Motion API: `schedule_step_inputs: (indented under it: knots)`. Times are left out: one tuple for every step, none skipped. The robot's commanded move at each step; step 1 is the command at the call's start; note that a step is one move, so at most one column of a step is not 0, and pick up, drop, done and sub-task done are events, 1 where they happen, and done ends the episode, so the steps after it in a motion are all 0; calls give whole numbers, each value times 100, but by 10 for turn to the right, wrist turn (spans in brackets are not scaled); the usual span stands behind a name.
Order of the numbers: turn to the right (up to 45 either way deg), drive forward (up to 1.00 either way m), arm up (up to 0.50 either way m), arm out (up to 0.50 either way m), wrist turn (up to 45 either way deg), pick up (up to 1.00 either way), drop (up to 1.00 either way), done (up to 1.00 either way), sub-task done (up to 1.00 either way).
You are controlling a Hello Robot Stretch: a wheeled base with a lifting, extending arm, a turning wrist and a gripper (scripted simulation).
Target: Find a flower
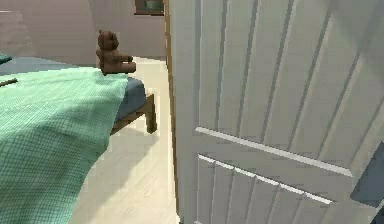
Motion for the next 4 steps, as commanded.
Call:
schedule_step_inputs:
  knots:
    - [0, 45, 0, 0, 0, 0, 0, 0, 0]
    - [-450, 0, 0, 0, 0, 0, 0, 0, 0]
    - [-150, 0, 0, 0, 0, 0, 0, 0, 0]
    - [0, 45, 0, 0, 0, 0, 0, 0, 0]
